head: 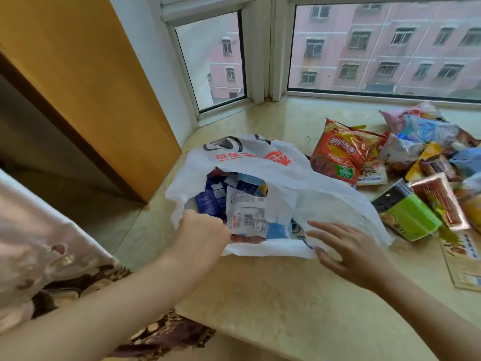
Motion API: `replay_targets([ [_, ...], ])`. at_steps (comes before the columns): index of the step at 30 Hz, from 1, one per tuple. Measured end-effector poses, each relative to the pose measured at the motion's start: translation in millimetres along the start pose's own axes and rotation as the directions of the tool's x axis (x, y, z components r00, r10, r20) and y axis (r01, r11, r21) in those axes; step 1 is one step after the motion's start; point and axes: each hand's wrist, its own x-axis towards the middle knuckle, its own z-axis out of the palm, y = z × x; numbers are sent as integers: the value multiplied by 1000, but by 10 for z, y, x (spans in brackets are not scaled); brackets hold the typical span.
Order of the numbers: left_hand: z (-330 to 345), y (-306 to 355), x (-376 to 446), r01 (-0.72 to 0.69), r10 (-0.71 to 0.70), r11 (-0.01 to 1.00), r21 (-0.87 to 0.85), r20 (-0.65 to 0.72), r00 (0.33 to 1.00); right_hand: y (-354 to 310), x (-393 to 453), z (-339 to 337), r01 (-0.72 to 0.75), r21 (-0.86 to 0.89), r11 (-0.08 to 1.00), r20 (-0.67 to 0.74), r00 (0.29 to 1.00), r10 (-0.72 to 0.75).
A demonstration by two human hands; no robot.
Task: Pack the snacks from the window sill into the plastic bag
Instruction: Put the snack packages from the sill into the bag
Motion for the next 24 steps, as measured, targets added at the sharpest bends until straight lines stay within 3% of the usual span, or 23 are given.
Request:
replay_targets([
  [3,-120,-67,11,147,-149,989,28,113,982,-3,335,-31,-66,-95,993,92,993,75],
  [5,-174,-187,-24,223,-233,969,110,87,969,66,635,-104,-95,-194,976,128,984,121],
  [8,-200,-333,-110,315,-325,945,87,149,934,226,1109,-402,-243,-271,931,-9,968,250],
  [10,-212,-398,-152,312,-335,940,135,210,918,336,1385,-683,-356,-201,913,-81,935,347],
  [12,-208,-380,-173,338,-357,933,123,205,911,380,1559,-878,-369,-222,903,-41,928,370],
  [14,-223,-353,-160,307,-307,952,-16,17,952,371,1594,-900,-342,-294,892,39,929,369],
  [15,-236,-327,-134,250,-259,966,-69,-166,952,362,1569,-873,-348,-318,882,54,922,383],
  [17,-252,-254,16,165,-190,982,-94,-487,853,366,1473,-785,-370,-358,857,25,914,405],
  [18,-270,-226,146,159,-185,983,-96,-511,839,379,1420,-755,-362,-388,847,-1,920,393],
  [21,-379,-119,561,156,-176,984,-87,-340,924,378,1290,-681,-261,-454,852,11,954,299],
  [24,-303,-198,920,224,-254,953,-202,-140,957,314,1247,-562,-226,-216,950,-48,974,221],
])
